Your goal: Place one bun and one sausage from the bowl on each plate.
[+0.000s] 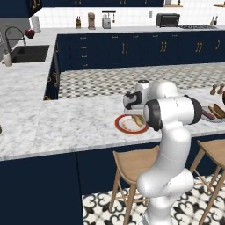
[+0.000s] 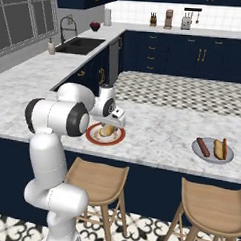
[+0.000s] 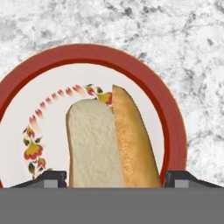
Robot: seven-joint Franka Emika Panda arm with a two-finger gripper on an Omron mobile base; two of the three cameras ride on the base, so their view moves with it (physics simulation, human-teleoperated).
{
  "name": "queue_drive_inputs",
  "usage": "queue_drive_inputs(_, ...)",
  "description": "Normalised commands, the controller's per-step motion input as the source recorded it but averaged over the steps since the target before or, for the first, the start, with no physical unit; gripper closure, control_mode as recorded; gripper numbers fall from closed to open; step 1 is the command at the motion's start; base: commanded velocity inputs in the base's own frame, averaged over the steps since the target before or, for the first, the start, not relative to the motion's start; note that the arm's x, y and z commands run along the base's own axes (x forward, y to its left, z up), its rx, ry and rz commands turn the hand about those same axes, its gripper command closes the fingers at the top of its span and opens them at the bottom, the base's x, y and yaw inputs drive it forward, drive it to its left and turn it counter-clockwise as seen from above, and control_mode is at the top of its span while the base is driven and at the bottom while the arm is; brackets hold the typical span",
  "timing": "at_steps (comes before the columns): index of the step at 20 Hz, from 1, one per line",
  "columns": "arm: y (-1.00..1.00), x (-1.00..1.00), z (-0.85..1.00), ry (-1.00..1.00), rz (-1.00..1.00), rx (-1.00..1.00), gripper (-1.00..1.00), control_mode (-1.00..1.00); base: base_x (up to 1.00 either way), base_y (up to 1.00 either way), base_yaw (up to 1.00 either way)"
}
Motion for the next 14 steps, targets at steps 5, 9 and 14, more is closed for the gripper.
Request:
queue_drive_inputs(5,0.0,0.0,0.02,0.0,0.0,0.0,-1.0,-1.0,0.0,0.0,0.0)
queue_drive_inputs(9,0.0,-0.04,0.2,0.0,0.0,0.0,-1.0,-1.0,0.0,0.0,0.0)
queue_drive_inputs(14,0.0,-0.31,0.31,0.0,0.0,0.0,-1.0,-1.0,0.0,0.0,0.0)
